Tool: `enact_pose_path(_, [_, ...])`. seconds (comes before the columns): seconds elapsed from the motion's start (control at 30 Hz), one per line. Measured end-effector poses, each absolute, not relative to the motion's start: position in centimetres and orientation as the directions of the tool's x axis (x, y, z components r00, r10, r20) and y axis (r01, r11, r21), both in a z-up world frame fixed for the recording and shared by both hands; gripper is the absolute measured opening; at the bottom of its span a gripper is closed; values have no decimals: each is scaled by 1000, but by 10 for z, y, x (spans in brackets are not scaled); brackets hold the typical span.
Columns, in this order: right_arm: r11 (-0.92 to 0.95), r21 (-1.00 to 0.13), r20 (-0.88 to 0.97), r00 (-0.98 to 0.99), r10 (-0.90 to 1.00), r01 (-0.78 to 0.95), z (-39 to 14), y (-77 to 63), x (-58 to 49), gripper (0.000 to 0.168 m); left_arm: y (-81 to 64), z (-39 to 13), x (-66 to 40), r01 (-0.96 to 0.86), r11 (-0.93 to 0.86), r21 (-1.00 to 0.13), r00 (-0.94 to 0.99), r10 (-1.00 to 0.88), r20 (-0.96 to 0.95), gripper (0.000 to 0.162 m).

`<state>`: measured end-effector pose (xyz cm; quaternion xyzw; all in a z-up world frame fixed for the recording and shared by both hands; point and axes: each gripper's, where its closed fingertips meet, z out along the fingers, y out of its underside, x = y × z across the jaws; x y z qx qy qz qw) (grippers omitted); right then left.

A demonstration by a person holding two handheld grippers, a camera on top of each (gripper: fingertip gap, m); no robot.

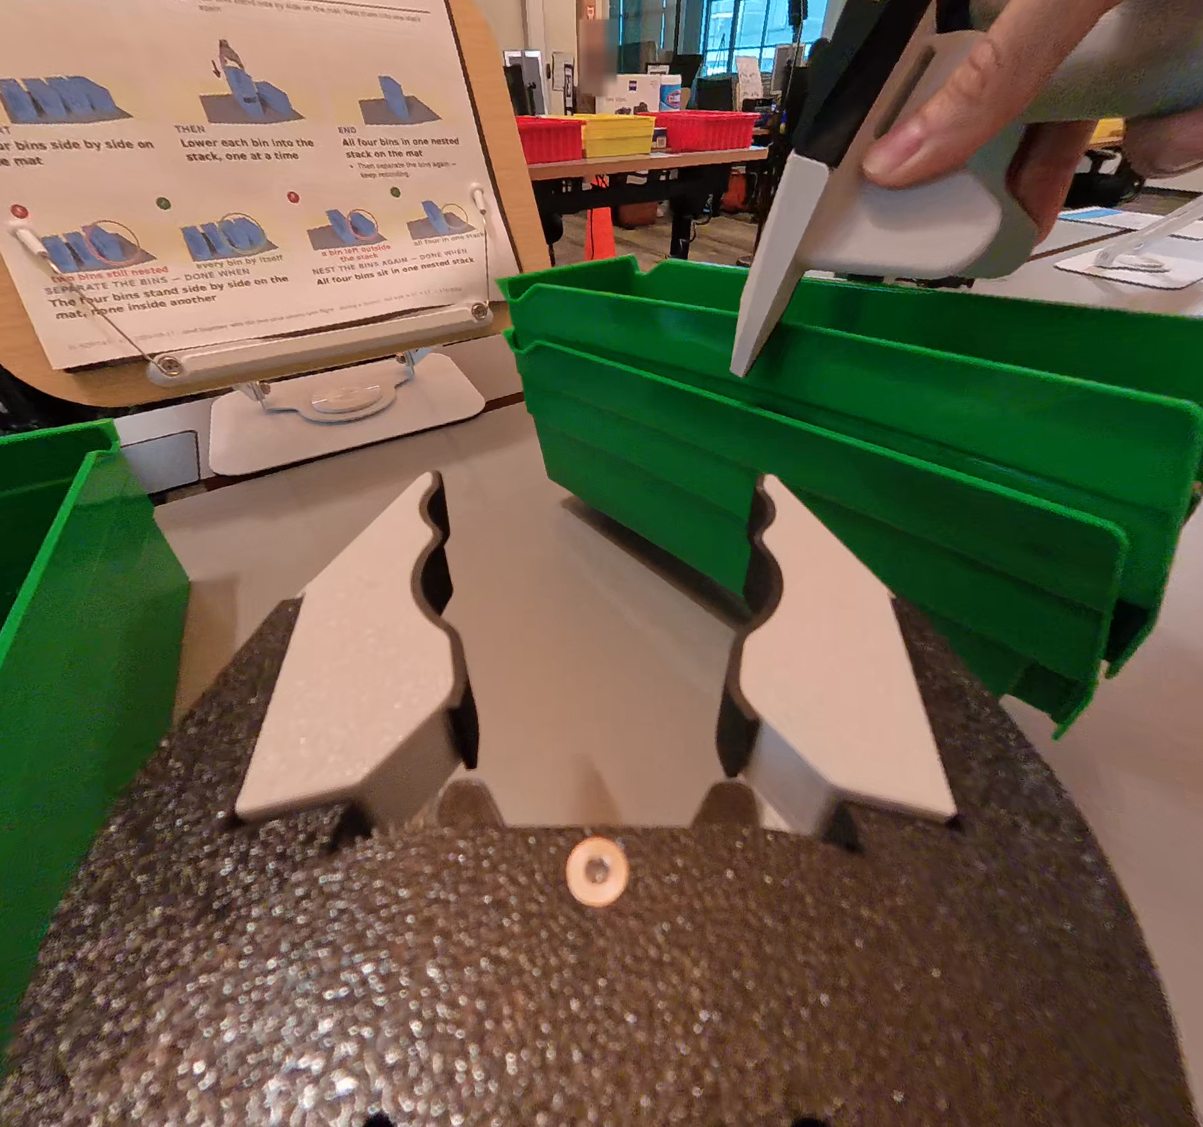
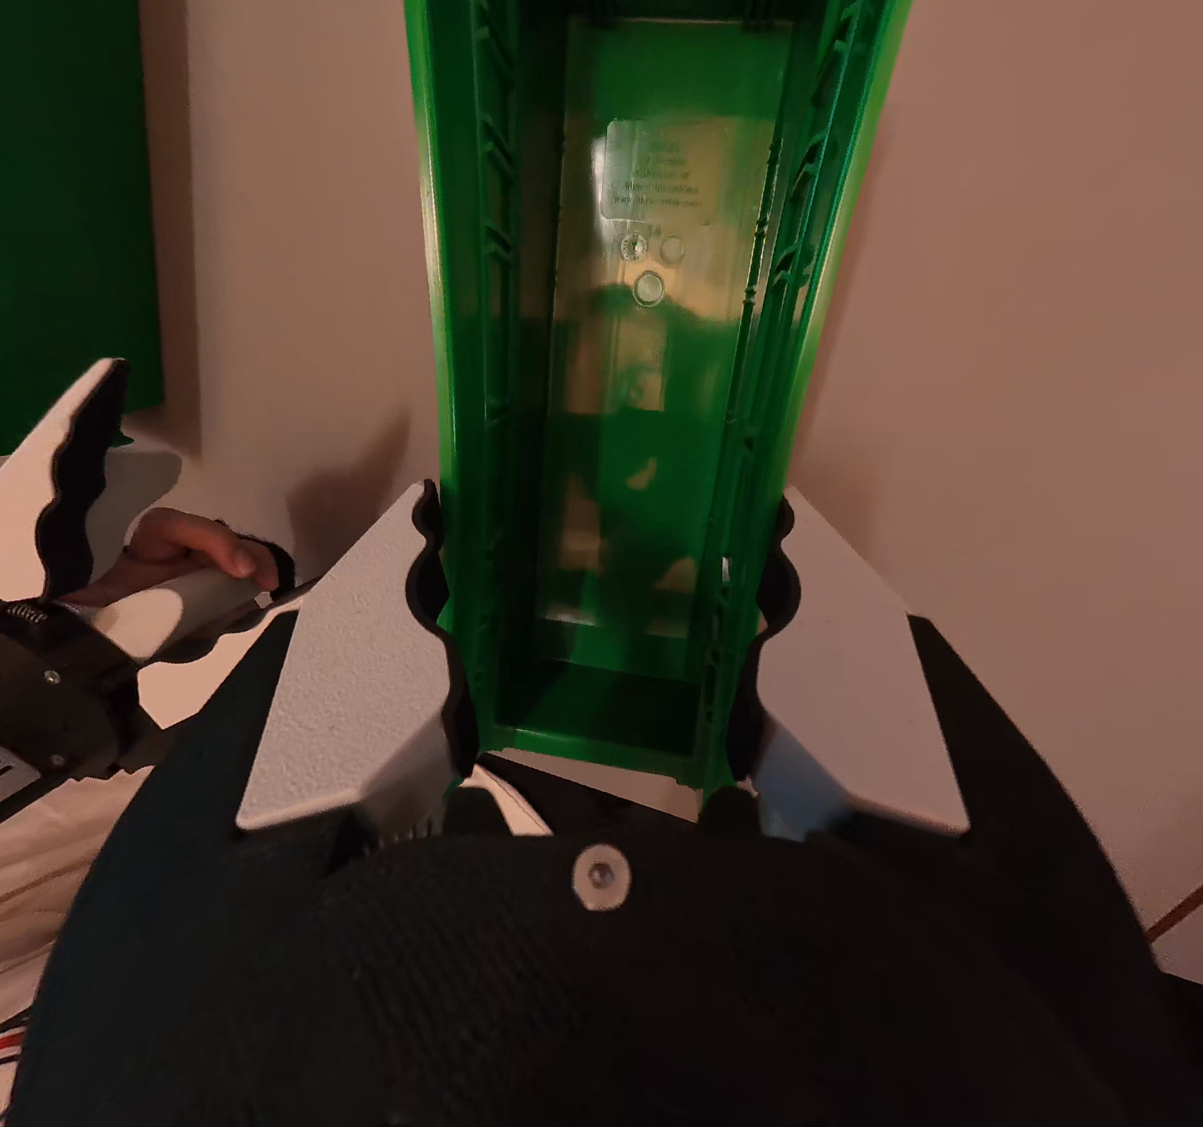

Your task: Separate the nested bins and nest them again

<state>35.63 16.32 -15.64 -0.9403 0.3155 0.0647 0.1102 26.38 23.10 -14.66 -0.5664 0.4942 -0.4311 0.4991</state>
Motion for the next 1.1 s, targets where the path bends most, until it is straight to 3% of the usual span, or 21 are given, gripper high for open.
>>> enact_pose_path(0.63, [-752,-232,-153,786,-599,-617,-159,180,354,104,236,-146,260,-138,-64,-988,117,-992,48,89])
enact_pose_path(0.87, [-758,-160,-140,775,-616,-632,-180,174,352,106,240,-146,258,-135,-92,-987,111,-991,77,89])
enact_pose_path(1.1, [-768,-208,-56,792,-608,-605,-174,170,362,105,240,-151,259,-144,-127,-981,96,-989,114,88])
